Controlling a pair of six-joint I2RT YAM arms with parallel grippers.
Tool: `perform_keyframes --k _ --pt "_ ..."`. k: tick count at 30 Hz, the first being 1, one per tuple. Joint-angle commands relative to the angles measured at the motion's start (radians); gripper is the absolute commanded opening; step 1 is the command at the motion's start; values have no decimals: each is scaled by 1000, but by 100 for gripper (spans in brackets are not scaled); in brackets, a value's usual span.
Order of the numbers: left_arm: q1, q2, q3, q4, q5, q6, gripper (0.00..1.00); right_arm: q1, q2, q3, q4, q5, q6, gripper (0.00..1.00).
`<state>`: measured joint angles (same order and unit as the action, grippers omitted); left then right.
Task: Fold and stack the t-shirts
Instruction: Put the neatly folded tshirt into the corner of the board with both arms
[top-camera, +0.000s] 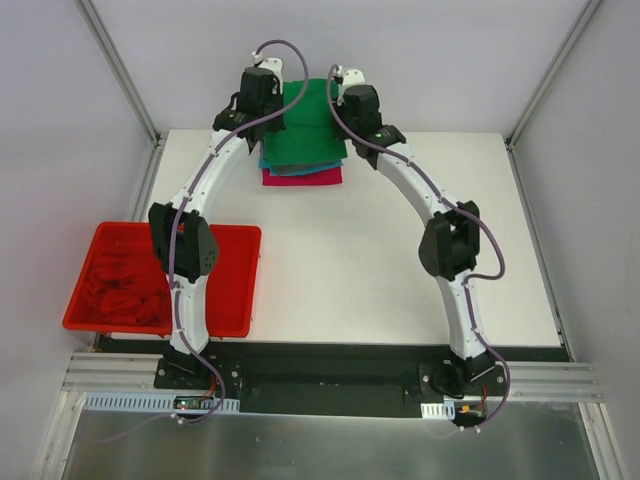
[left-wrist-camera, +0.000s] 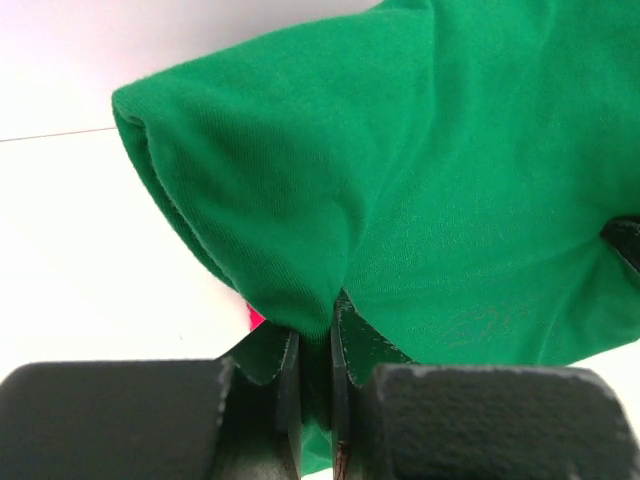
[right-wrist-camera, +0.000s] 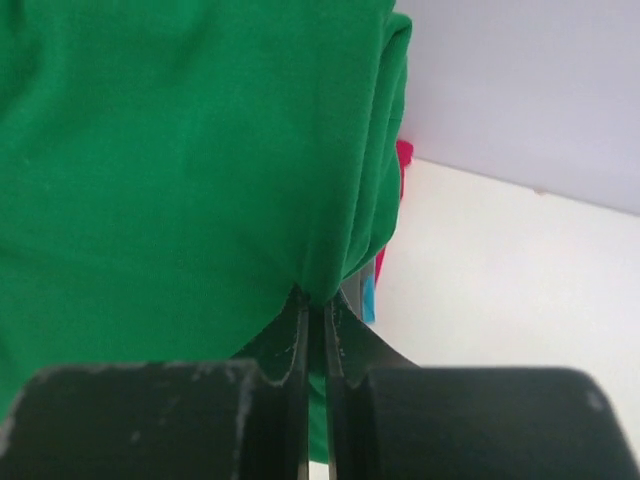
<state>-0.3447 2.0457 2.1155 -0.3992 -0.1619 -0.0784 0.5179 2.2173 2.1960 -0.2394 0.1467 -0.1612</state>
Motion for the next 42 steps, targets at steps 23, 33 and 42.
perform_keyframes --k 23,33,42 --pt "138 372 244 145 18 40 14 -73 409 292 397 -16 -5 9" --pt "147 335 213 151 -188 6 75 -79 354 246 393 106 23 86" --pt "147 211 110 154 117 -72 99 -76 185 30 408 -135 123 96"
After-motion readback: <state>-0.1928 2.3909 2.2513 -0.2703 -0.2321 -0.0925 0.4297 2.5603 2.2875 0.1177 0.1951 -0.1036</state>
